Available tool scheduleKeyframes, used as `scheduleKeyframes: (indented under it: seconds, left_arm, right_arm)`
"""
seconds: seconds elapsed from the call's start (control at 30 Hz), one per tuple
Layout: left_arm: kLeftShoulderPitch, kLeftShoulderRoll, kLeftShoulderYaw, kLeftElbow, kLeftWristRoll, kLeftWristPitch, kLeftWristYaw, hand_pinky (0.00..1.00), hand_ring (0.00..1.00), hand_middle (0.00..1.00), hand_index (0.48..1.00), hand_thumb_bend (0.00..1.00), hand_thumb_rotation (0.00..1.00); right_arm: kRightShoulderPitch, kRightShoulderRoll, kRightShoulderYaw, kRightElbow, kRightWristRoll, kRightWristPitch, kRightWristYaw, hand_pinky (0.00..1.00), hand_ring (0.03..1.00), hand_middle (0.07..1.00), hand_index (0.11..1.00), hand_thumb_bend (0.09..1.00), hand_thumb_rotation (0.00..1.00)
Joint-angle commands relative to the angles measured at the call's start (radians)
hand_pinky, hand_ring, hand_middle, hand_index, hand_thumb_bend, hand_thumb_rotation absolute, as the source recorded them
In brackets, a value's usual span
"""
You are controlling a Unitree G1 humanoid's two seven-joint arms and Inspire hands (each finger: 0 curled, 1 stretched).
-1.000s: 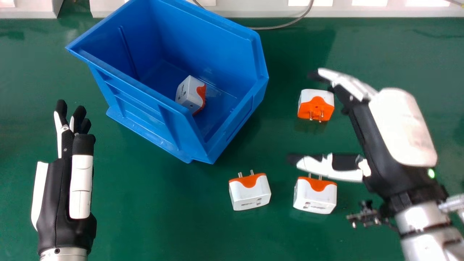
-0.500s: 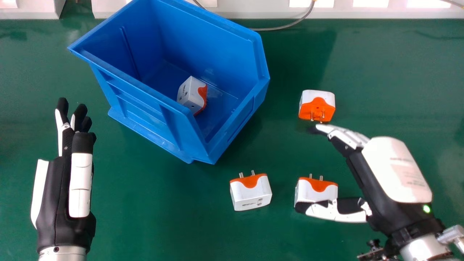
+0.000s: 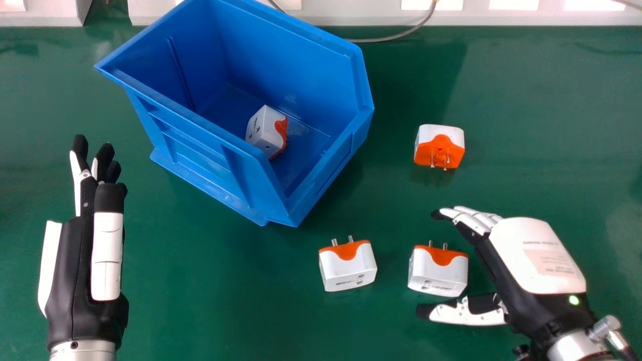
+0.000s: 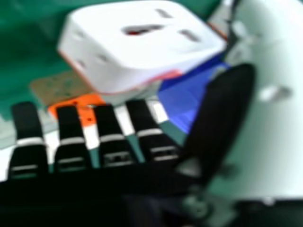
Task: Pick all objects and put in blue box
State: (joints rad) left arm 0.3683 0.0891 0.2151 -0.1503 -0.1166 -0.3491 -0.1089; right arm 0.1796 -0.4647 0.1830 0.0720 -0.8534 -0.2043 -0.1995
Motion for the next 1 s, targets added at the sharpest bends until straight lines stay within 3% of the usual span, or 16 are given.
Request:
scheduleKeyframes:
  seconds: [0.0, 0.33, 0.5, 0.6, 0.73, 0.8, 0.9, 0.97]
  left_arm:
    - [-0.001, 0.010, 0.004, -0.022, 0.004, -0.018, -0.003, 1.00, 1.00, 1.00, 1.000, 0.88, 1.00]
    - [0.005, 0.013, 0.007, -0.031, -0.002, -0.013, -0.005, 1.00, 1.00, 1.00, 1.000, 0.89, 1.00]
    - [0.013, 0.013, 0.007, -0.046, -0.005, 0.002, -0.004, 1.00, 1.00, 1.00, 1.000, 0.89, 1.00]
    - [0.016, 0.018, 0.008, -0.053, -0.014, 0.009, -0.012, 1.00, 1.00, 1.00, 1.000, 0.89, 1.00]
    - [0.015, 0.019, 0.010, -0.055, -0.013, 0.008, -0.015, 1.00, 1.00, 1.00, 1.000, 0.89, 1.00]
    - [0.014, 0.016, 0.011, -0.056, -0.007, 0.007, -0.012, 1.00, 1.00, 1.00, 1.000, 0.88, 1.00]
    - [0.013, 0.013, 0.009, -0.060, -0.001, 0.012, -0.008, 1.00, 1.00, 1.00, 1.000, 0.88, 1.00]
    - [0.010, 0.015, 0.008, -0.061, -0.002, 0.015, -0.009, 1.00, 1.00, 1.00, 1.000, 0.88, 1.00]
  right_arm:
    - [-0.031, -0.018, 0.009, 0.022, -0.010, 0.000, -0.026, 0.76, 0.880, 0.908, 0.874, 0.610, 0.48]
    - [-0.118, -0.031, 0.052, 0.134, -0.032, 0.047, -0.012, 0.76, 0.865, 0.889, 0.858, 0.588, 0.40]
    - [-0.148, -0.034, 0.070, 0.178, -0.022, 0.057, -0.012, 0.76, 0.860, 0.881, 0.851, 0.586, 0.35]
    - [-0.164, -0.038, 0.085, 0.205, -0.032, 0.059, -0.020, 0.75, 0.855, 0.873, 0.846, 0.569, 0.34]
    - [-0.183, -0.047, 0.111, 0.238, -0.046, 0.059, -0.049, 0.69, 0.800, 0.821, 0.796, 0.554, 0.30]
    - [-0.191, -0.049, 0.122, 0.252, -0.048, 0.059, -0.064, 0.66, 0.771, 0.789, 0.768, 0.561, 0.24]
    - [-0.204, -0.044, 0.135, 0.283, -0.039, 0.049, -0.097, 0.56, 0.631, 0.668, 0.656, 0.598, 0.07]
    - [-0.213, -0.051, 0.151, 0.297, -0.051, 0.042, -0.120, 0.49, 0.547, 0.580, 0.565, 0.545, 0.08]
